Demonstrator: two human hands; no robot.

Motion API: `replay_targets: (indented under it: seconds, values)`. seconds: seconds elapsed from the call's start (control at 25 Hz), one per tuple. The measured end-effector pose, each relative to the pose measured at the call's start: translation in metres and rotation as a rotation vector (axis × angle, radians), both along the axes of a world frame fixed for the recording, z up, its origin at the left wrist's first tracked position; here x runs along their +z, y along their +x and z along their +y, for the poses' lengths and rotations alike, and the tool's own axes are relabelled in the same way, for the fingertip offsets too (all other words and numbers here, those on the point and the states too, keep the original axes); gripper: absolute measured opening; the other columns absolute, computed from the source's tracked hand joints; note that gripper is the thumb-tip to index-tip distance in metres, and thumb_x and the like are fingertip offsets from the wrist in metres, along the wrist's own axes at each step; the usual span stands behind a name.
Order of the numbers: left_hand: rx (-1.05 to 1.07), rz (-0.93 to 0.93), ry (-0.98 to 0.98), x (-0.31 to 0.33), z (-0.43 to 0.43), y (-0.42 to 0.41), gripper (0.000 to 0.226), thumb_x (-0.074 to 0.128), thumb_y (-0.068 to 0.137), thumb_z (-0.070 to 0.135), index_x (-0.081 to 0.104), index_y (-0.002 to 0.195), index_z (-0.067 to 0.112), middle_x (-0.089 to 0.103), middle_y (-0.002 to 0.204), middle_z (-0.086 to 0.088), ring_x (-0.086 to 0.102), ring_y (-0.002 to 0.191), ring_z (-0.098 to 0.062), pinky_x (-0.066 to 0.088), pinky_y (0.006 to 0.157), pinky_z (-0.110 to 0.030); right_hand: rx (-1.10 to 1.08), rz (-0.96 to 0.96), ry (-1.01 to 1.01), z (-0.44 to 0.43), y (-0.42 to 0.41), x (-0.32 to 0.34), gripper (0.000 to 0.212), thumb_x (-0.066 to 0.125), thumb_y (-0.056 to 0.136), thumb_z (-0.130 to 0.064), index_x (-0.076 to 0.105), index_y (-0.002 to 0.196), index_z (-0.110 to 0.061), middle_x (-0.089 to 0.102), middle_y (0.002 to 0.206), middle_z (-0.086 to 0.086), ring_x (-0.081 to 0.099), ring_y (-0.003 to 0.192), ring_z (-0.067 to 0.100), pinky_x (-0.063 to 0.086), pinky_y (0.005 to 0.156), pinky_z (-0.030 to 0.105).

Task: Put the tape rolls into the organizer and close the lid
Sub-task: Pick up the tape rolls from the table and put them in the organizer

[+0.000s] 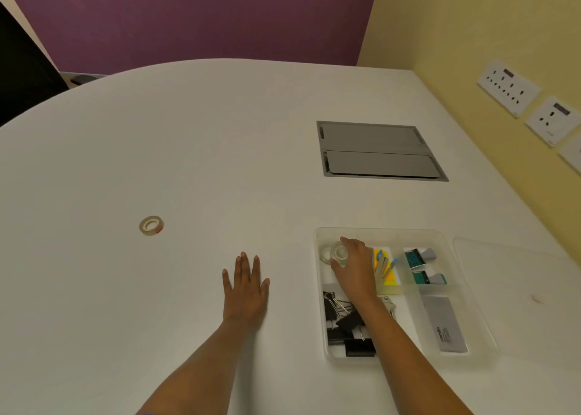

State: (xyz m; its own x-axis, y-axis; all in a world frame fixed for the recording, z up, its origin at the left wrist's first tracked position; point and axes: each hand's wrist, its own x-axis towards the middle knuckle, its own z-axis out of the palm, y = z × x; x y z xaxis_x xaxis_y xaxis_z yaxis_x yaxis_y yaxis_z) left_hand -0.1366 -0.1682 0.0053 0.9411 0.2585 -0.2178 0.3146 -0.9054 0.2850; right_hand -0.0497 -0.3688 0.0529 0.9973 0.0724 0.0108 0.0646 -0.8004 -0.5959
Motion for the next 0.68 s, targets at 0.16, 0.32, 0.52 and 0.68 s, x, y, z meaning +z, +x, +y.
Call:
replay_targets:
  seconds: [0.16,0.32,0.52,0.68]
  values:
    - [0.005,0.008,-0.004,0.001,-0.011,-0.004,0.057,0.013,0.102,0.037,-0.011,0.15,0.016,-0.018,0.159,-0.01,-0.016,0.148,-0.021,-0.01,0.12,-0.046,0.156,0.083,-0.092,-0.005,0.001,-0.003,0.055,0.062,0.087,-0.009,0.044,0.138,-0.007,0.045,0.141,0.01,0.036,0.131,0.026,0.037,0.106,0.032]
    - [-0.012,0.01,-0.014,0.001,-0.009,-0.008,0.057,0.014,0.102,0.037,-0.01,0.15,0.018,-0.017,0.16,-0.008,-0.016,0.148,-0.02,-0.009,0.121,-0.044,0.213,0.086,-0.099,0.003,0.004,-0.002,0.058,0.062,0.087,-0.007,0.04,0.141,-0.009,0.043,0.142,0.009,0.035,0.132,0.025,0.035,0.107,0.03]
    - [-0.021,0.002,-0.026,0.001,-0.005,-0.012,0.056,0.015,0.102,0.037,-0.008,0.15,0.02,-0.016,0.16,-0.005,-0.014,0.148,-0.018,-0.008,0.122,-0.041,0.194,0.074,-0.058,0.003,0.004,-0.004,0.053,0.062,0.086,-0.004,0.046,0.137,-0.009,0.045,0.138,0.011,0.038,0.13,0.024,0.037,0.104,0.027]
    - [-0.023,-0.002,-0.022,-0.001,-0.004,-0.011,0.056,0.015,0.102,0.038,-0.008,0.15,0.02,-0.016,0.16,-0.004,-0.015,0.148,-0.017,-0.008,0.121,-0.041,0.176,0.065,-0.035,0.001,0.005,-0.004,0.041,0.06,0.088,-0.003,0.055,0.129,-0.004,0.051,0.131,0.012,0.043,0.125,0.024,0.038,0.1,0.024]
